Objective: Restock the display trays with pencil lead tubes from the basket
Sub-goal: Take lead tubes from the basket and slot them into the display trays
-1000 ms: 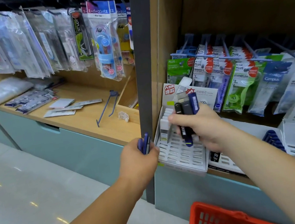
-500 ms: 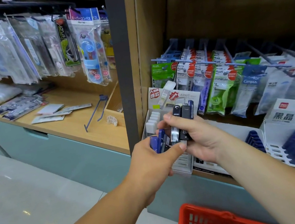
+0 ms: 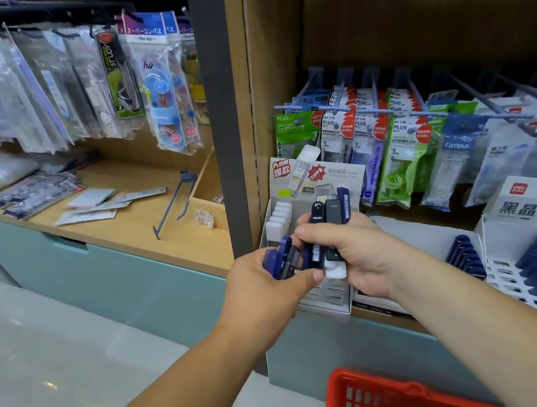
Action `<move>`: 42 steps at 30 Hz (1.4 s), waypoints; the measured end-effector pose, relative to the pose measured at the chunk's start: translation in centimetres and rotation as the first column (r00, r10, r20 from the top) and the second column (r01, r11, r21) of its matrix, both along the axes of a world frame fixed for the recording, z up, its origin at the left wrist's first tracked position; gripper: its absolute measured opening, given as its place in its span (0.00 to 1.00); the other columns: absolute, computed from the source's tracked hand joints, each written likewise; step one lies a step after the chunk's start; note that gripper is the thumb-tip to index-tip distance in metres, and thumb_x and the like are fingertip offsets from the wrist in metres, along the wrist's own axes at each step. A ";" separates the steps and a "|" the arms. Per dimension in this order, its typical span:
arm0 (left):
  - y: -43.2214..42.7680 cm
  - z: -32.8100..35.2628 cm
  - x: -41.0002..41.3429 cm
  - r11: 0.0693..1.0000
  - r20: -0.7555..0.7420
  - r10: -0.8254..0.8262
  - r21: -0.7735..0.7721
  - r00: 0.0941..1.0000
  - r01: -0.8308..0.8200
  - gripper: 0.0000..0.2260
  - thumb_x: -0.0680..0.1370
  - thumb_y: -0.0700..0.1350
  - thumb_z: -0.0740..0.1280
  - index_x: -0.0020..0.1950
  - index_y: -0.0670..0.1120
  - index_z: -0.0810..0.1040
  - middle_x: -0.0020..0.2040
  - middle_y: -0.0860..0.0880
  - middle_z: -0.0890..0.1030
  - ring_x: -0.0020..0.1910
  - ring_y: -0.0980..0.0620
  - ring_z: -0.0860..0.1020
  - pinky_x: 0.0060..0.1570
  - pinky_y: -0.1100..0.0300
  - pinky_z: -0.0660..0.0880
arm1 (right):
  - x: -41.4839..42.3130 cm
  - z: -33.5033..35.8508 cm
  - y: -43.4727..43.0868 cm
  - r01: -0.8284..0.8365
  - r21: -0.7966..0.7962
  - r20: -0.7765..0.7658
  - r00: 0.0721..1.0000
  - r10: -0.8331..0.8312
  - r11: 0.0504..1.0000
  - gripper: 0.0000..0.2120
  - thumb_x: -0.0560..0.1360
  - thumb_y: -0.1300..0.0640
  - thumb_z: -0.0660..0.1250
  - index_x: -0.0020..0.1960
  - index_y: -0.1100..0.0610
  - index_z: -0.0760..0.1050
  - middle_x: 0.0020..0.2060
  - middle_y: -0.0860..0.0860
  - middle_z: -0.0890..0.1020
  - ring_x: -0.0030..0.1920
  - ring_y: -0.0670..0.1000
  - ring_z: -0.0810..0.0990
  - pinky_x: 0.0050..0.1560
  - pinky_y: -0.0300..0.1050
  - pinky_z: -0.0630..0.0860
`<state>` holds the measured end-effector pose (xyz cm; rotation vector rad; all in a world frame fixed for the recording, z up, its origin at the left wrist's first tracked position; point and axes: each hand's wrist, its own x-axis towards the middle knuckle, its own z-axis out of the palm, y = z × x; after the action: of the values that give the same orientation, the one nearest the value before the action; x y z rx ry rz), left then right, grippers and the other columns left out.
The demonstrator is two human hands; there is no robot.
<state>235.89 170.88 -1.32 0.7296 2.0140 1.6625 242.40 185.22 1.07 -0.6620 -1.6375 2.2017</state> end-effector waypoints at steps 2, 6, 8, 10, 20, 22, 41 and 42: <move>-0.2 0.3 -0.3 0.999 -0.015 0.032 0.033 0.999 -0.031 0.10 0.73 0.47 0.80 0.45 0.43 0.83 0.28 0.52 0.74 0.26 0.55 0.70 0.29 0.60 0.72 | 0.4 0.4 0.4 -0.032 0.078 0.057 0.998 0.028 0.996 0.06 0.77 0.68 0.69 0.53 0.63 0.79 0.38 0.60 0.84 0.37 0.58 0.84 0.39 0.52 0.83; -0.7 1.4 -1.3 0.986 0.036 0.110 0.125 0.993 -0.114 0.08 0.75 0.50 0.77 0.48 0.49 0.83 0.30 0.52 0.77 0.28 0.57 0.72 0.29 0.62 0.73 | 1.9 0.9 1.2 -0.377 0.136 0.247 0.908 0.337 0.916 0.04 0.79 0.67 0.68 0.50 0.60 0.77 0.37 0.59 0.79 0.32 0.55 0.77 0.35 0.49 0.79; -0.9 1.9 -0.9 0.992 0.089 0.008 0.125 0.996 -0.019 0.07 0.77 0.49 0.76 0.51 0.50 0.82 0.26 0.55 0.75 0.25 0.57 0.71 0.26 0.66 0.70 | 2.1 0.7 1.1 -0.468 0.156 0.298 0.862 0.410 0.870 0.06 0.79 0.67 0.67 0.47 0.58 0.76 0.36 0.58 0.77 0.30 0.53 0.74 0.32 0.45 0.76; -0.9 2.1 -0.7 0.995 0.097 -0.041 0.097 0.994 0.031 0.05 0.79 0.48 0.74 0.50 0.49 0.81 0.25 0.55 0.74 0.23 0.57 0.69 0.23 0.67 0.67 | 2.1 0.6 0.9 -0.506 0.149 0.317 0.838 0.444 0.850 0.06 0.79 0.67 0.67 0.46 0.57 0.76 0.36 0.58 0.76 0.29 0.52 0.73 0.31 0.44 0.74; -1.8 2.2 -1.7 0.987 0.139 -0.161 0.030 0.977 0.159 0.07 0.80 0.51 0.71 0.54 0.49 0.81 0.26 0.55 0.76 0.23 0.59 0.69 0.23 0.67 0.66 | 2.2 0.5 1.1 -0.614 0.038 0.357 0.745 0.563 0.788 0.20 0.72 0.62 0.71 0.62 0.68 0.73 0.36 0.58 0.76 0.30 0.52 0.74 0.30 0.44 0.74; -1.8 1.9 -1.7 0.982 0.135 -0.190 0.039 0.973 0.186 0.08 0.80 0.50 0.72 0.56 0.48 0.81 0.28 0.55 0.78 0.25 0.58 0.71 0.26 0.67 0.68 | 2.3 0.5 1.2 -0.638 0.015 0.365 0.720 0.590 0.770 0.14 0.73 0.62 0.71 0.57 0.62 0.76 0.36 0.58 0.76 0.31 0.53 0.74 0.30 0.44 0.74; -3.6 -0.5 -5.5 0.966 0.417 0.172 0.105 0.893 -0.235 0.02 0.82 0.44 0.69 0.53 0.47 0.80 0.38 0.47 0.77 0.27 0.55 0.68 0.23 0.63 0.64 | 0.7 1.3 1.2 -0.273 0.357 0.293 0.941 0.170 0.893 0.09 0.73 0.64 0.76 0.51 0.61 0.80 0.29 0.56 0.76 0.27 0.52 0.70 0.29 0.43 0.69; -3.4 -0.5 -5.5 0.962 0.462 0.164 0.122 0.871 -0.246 0.02 0.82 0.43 0.69 0.53 0.46 0.80 0.38 0.47 0.77 0.27 0.55 0.68 0.23 0.64 0.63 | 0.6 1.5 1.0 -0.292 0.402 0.294 0.939 0.180 0.868 0.10 0.72 0.64 0.77 0.52 0.61 0.80 0.29 0.56 0.76 0.27 0.53 0.71 0.28 0.43 0.70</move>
<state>230.38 167.44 -1.84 0.1525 1.6699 1.9379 243.05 186.20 2.59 -0.6475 -2.3652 1.8384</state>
